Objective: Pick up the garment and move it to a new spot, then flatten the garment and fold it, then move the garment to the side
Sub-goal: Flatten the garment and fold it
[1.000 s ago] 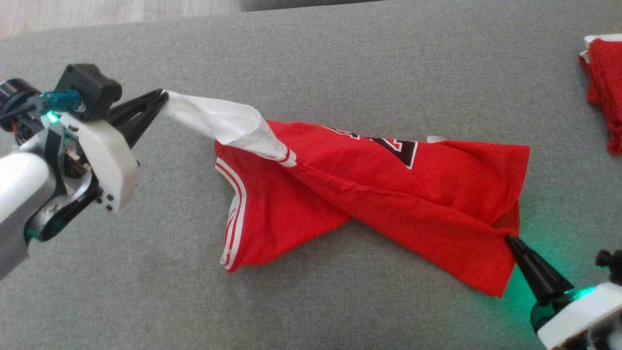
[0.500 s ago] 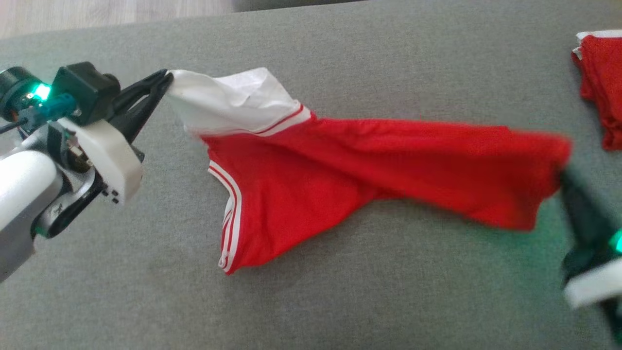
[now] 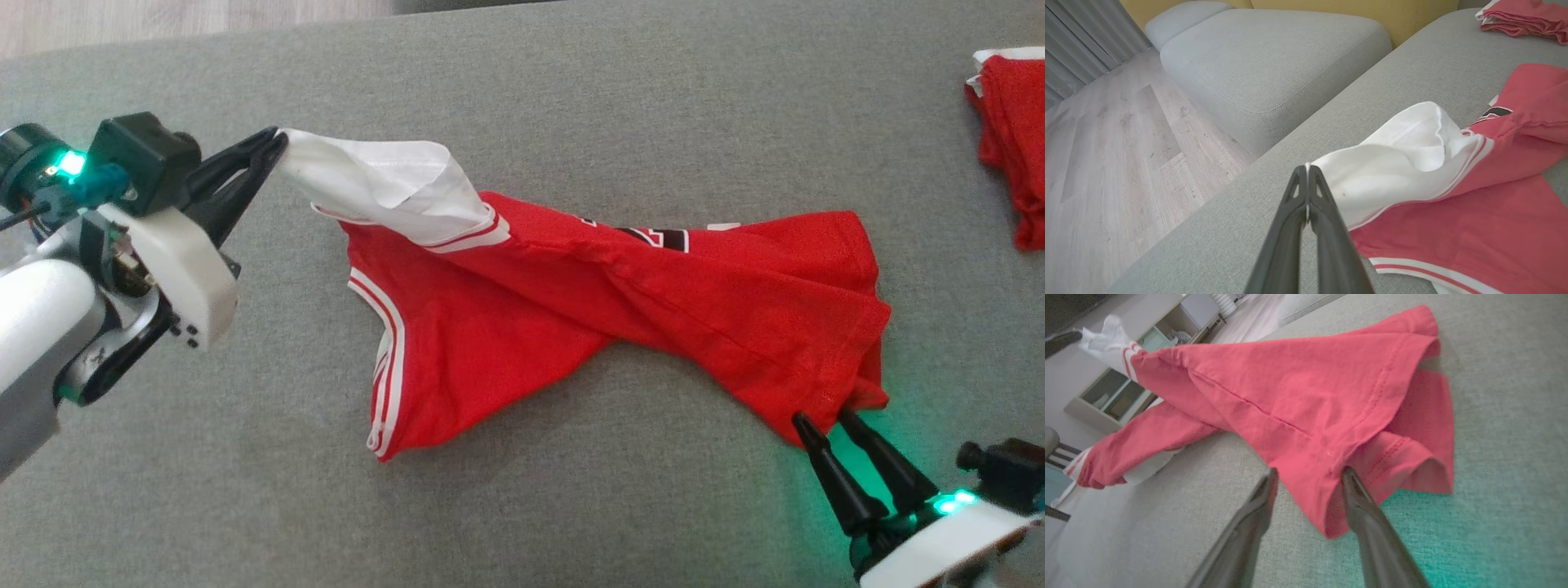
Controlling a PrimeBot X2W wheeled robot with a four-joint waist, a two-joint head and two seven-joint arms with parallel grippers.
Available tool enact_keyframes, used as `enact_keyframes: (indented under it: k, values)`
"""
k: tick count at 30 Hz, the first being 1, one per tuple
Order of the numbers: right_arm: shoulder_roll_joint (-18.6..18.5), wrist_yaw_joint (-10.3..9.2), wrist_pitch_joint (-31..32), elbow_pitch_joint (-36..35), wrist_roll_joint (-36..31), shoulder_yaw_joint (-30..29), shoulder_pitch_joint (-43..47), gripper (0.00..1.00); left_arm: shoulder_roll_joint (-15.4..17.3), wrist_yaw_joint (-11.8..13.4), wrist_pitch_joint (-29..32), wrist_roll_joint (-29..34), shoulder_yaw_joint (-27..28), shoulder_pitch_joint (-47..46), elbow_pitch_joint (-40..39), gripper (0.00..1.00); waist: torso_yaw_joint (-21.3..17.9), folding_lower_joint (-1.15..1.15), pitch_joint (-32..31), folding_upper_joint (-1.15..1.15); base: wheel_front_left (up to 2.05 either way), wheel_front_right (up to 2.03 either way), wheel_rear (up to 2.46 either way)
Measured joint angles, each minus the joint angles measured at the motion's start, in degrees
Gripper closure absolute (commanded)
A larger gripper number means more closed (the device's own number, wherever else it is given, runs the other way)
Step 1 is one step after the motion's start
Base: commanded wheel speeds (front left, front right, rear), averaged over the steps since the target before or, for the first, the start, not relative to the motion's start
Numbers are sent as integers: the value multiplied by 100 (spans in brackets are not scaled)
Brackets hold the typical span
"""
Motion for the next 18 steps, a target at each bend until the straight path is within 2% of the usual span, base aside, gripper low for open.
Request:
enact_keyframes:
  k: [7, 13, 15, 16, 17, 18]
  values:
    - [-75, 0, 26, -178, 1289, 63, -12, 0, 9, 2, 29, -34, -11, 7, -35, 100, -6, 0, 3, 0, 0, 0, 0]
    - [-223, 0, 143, -163, 1722, 232, -140, 0, -5, 2, 48, -26, -26, 7, -70, 100, 74, 0, 76, 0, 0, 0, 0]
    - [-231, 0, 123, -166, 1762, 278, -227, 26, -11, 2, 48, -26, -27, 5, -67, 100, 92, 1, 85, 0, 0, 0, 0]
    - [-242, 0, 107, -166, 1766, 308, -269, 62, -16, 2, 48, -26, -29, 5, -64, 100, 97, 0, 86, 0, 0, 0, 0]
    - [-258, 0, 100, -166, 1779, 325, -289, 85, -24, 1, 48, -26, -29, 5, -62, 100, 101, 0, 85, 0, 0, 0, 0]
    - [-287, 0, 79, -166, 1795, 348, -293, 100, -27, 1, 48, -26, -30, 5, -53, 100, 105, 0, 81, 0, 0, 0, 0]
